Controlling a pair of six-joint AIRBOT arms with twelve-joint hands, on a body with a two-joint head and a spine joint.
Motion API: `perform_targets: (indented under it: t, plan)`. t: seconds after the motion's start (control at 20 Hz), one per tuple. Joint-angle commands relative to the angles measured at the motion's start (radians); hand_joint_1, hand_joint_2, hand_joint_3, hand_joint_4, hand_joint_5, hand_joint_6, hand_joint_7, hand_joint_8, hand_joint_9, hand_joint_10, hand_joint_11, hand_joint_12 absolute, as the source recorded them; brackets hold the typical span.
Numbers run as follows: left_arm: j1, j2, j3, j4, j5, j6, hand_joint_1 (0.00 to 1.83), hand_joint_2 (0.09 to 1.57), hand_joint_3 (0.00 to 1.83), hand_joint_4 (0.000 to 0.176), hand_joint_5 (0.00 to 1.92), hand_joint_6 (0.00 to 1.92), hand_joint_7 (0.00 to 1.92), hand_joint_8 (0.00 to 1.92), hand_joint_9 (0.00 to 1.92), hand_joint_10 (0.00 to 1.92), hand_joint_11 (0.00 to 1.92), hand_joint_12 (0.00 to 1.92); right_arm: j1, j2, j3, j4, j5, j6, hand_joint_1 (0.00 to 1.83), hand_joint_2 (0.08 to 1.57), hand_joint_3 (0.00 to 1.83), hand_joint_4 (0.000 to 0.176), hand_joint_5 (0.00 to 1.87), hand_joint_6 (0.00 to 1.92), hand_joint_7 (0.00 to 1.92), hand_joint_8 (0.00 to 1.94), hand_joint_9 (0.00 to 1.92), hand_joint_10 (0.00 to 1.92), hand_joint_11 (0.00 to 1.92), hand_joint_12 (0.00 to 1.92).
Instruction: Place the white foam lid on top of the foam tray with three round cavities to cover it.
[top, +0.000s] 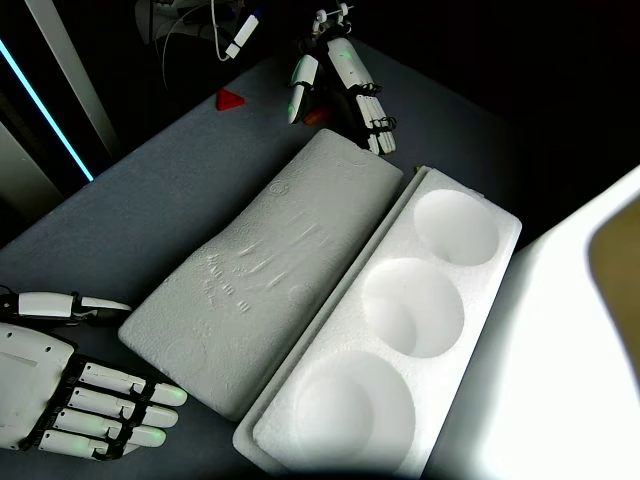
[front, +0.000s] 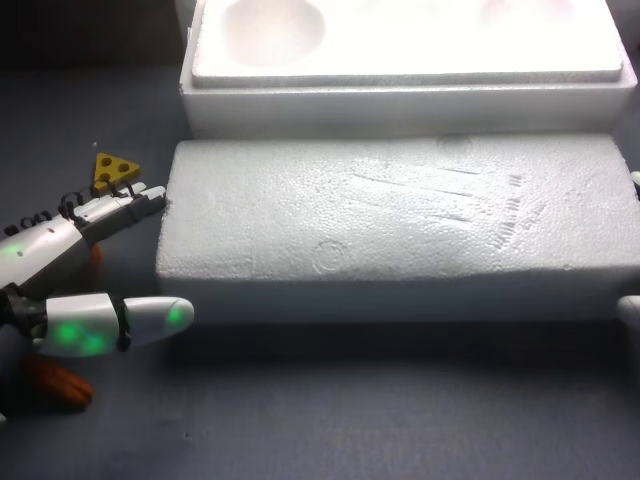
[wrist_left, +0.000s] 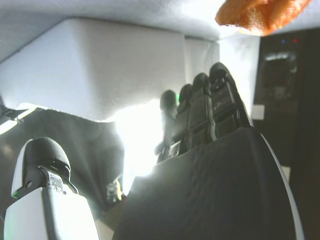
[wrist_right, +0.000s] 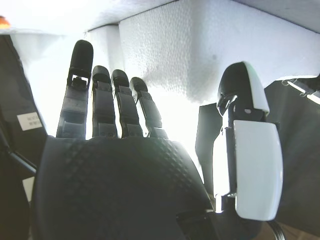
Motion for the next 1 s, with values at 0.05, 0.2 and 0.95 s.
perform_targets:
  t: [0.05, 0.2, 0.95]
  plan:
    - [-0.011, -0.006, 0.002, 0.014, -0.115, -0.019, 0.48, 0.99, 0.02, 0.0, 0.16, 0.02, 0.0, 0.0, 0.0, 0.0, 0.0, 0.0, 0.005, 0.003, 0.007, -0.021, 0.111, 0.015, 0.5, 1.16, 0.0, 0.0, 0.09, 0.02, 0.05, 0.01, 0.1, 0.05, 0.0, 1.45]
    - [-0.011, -0.006, -0.002, 0.024, -0.138, -0.037, 0.52, 1.06, 0.04, 0.0, 0.17, 0.02, 0.0, 0.0, 0.0, 0.0, 0.0, 0.0, 0.005, 0.003, 0.003, -0.03, 0.116, 0.022, 0.53, 1.19, 0.0, 0.0, 0.08, 0.01, 0.0, 0.0, 0.0, 0.05, 0.0, 1.45]
    - [0.056, 0.069, -0.135, 0.088, -0.356, -0.088, 0.51, 1.1, 0.02, 0.0, 0.17, 0.01, 0.0, 0.0, 0.0, 0.0, 0.0, 0.0, -0.109, 0.146, -0.159, -0.089, 0.344, 0.062, 0.43, 1.23, 0.0, 0.0, 0.11, 0.01, 0.0, 0.0, 0.0, 0.0, 0.0, 0.78]
